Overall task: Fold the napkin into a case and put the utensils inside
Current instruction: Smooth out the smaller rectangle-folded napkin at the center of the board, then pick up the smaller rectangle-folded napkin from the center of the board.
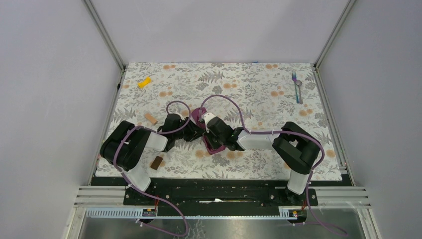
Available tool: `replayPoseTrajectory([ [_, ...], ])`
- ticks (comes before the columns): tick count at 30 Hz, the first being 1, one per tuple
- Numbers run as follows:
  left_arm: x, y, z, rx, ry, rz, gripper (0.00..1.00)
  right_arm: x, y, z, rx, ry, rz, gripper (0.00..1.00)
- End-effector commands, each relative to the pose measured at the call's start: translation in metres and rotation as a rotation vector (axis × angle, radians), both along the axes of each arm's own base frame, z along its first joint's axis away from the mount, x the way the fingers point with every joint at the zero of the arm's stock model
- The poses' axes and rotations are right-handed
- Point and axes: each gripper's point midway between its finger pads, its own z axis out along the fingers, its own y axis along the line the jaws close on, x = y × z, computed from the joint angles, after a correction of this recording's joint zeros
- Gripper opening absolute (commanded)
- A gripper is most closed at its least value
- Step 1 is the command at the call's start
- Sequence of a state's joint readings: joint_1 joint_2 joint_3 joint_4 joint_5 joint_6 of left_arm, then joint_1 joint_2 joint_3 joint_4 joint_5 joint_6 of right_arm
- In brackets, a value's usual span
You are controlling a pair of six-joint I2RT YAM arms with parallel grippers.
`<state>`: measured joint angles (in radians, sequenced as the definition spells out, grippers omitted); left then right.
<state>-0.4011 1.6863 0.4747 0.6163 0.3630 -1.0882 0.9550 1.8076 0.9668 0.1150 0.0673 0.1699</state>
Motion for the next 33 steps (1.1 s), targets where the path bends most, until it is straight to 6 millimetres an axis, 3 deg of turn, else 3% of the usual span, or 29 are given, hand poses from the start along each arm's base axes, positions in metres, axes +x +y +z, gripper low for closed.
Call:
replayPoseTrajectory([
  [1,-0.014,0.032,-0.052,0.210,0.121,0.053,0.25,-0.009,-0.002,0.002,0.004,0.028,0.023,0.04],
  [6,-0.011,0.031,-0.048,0.216,0.109,0.042,0.02,-0.008,-0.003,0.007,0.006,0.013,0.021,0.13],
  [11,-0.014,0.029,-0.038,0.190,0.103,0.047,0.00,-0.004,0.000,0.027,0.060,-0.017,-0.004,0.53],
  [13,-0.017,0.029,-0.036,0.181,0.111,0.048,0.00,-0.002,0.004,0.035,0.084,-0.029,-0.004,0.60],
  [21,-0.024,0.026,-0.030,0.130,0.122,0.050,0.00,0.010,0.018,0.032,0.055,-0.080,0.018,0.69],
  [33,-0.023,0.017,-0.019,0.083,0.114,0.026,0.00,0.015,0.023,0.003,-0.121,-0.168,0.045,0.69],
])
